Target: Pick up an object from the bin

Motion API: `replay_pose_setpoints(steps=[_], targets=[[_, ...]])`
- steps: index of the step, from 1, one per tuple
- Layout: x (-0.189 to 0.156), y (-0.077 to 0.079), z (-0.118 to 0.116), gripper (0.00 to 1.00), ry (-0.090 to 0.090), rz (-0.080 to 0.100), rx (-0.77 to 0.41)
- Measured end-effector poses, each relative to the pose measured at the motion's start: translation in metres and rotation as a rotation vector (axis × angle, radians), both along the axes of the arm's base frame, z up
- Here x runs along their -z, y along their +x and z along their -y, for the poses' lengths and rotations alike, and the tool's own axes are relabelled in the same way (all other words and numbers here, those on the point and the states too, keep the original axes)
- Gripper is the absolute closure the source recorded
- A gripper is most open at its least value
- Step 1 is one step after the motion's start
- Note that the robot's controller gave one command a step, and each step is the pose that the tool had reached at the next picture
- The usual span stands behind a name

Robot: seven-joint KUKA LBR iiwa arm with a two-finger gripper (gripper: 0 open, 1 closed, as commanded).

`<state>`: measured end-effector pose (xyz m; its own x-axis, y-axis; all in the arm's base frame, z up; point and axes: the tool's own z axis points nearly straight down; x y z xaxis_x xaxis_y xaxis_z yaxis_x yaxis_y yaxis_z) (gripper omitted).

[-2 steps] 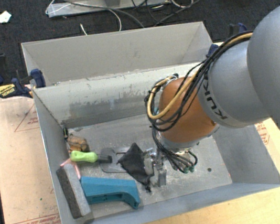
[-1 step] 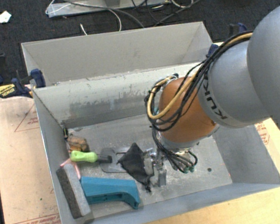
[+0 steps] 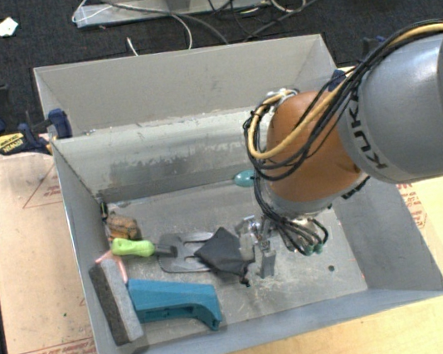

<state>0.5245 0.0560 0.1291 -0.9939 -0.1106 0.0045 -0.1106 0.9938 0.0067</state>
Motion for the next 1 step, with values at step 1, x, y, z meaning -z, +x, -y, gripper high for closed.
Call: replay_pose_setpoints(steps=[1], targets=[[-0.0762,-0.0013,0.0011,1.00,0.000,-0.002,-0.013]])
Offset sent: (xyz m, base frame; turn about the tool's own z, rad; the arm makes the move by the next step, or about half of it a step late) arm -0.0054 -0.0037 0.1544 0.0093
